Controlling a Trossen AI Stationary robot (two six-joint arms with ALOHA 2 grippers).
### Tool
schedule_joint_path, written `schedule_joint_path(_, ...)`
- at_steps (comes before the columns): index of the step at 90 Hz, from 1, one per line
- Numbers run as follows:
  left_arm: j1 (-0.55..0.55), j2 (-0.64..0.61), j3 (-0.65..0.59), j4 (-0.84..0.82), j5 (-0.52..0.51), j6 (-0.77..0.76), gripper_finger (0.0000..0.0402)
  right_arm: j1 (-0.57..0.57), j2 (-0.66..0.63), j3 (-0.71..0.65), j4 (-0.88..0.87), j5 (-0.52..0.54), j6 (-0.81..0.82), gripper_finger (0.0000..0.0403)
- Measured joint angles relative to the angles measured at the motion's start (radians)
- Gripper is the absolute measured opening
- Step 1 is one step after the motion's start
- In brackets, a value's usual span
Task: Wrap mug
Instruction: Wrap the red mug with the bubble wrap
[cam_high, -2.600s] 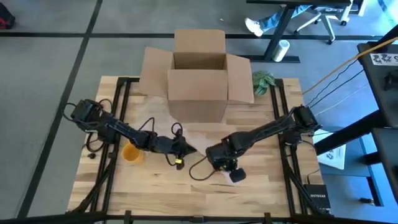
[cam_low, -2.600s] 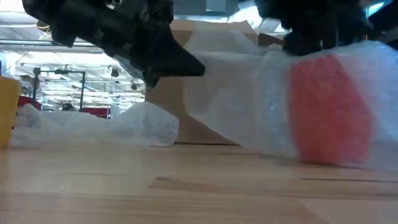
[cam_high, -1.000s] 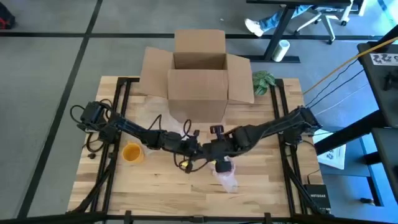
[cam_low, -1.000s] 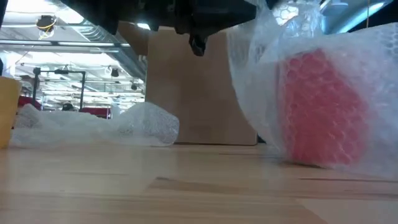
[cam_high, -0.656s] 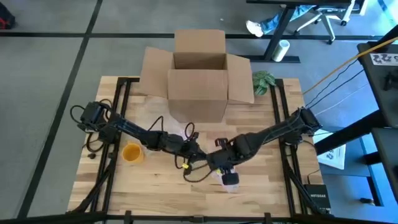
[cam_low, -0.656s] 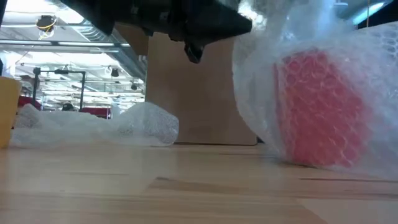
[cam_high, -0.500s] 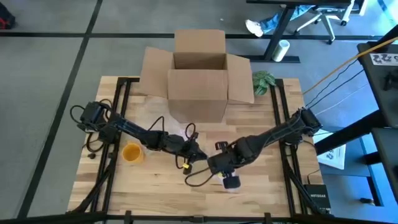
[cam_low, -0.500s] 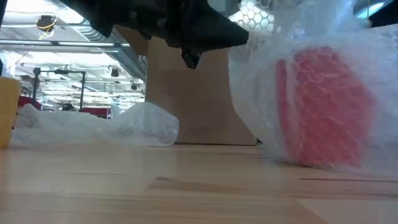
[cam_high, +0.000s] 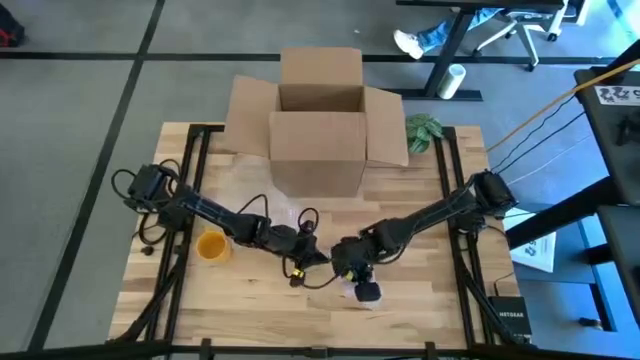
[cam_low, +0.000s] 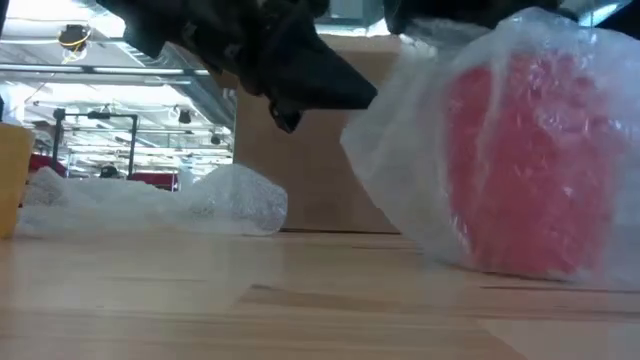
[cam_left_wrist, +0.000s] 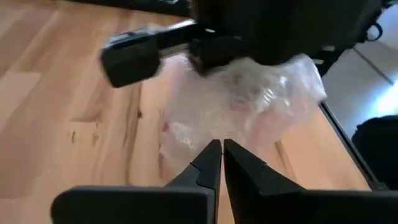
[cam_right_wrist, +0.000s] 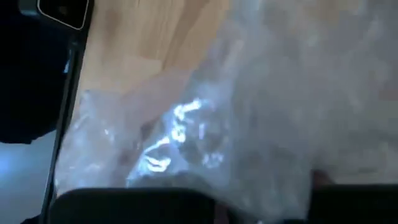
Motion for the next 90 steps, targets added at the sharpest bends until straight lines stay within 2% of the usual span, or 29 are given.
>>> schedule_joint_path(13,-0.014,0.0,0.0,-0.017,-0.017,-0.004,0.0,-0.037,0.0,-0.003,-0.073,0.013,-0.02,0.0)
schedule_joint_path(27,-0.013,-0.02,0.0,-0.092,-0.023,-0.022,0.0,-0.032,0.0,-0.002,-0.134,0.109,0.033,0.0)
schedule_joint_path(38,-0.014,-0.052,-0.001,-0.192,-0.024,-0.047,0.0,-0.031,0.0,-0.002,-0.173,0.151,0.082,0.0)
schedule_joint_path(46,-0.028,-0.067,-0.007,-0.201,-0.044,-0.062,0.0,-0.031,0.0,-0.002,-0.192,0.185,0.076,0.0)
schedule_joint_path(57,-0.05,-0.068,-0.026,-0.196,-0.136,-0.087,0.0,-0.031,0.0,0.012,-0.259,0.239,-0.006,0.0)
schedule_joint_path(68,-0.052,-0.066,-0.047,-0.161,-0.199,-0.093,0.0,-0.031,0.001,0.03,-0.311,0.336,-0.162,0.0)
schedule_joint_path(80,-0.029,-0.066,-0.098,-0.053,-0.199,-0.07,0.0,-0.034,0.006,0.052,-0.292,0.37,-0.336,0.0)
schedule_joint_path(90,0.0,-0.064,-0.156,0.078,-0.131,-0.042,0.0,-0.034,0.006,0.053,-0.264,0.368,-0.376,0.0)
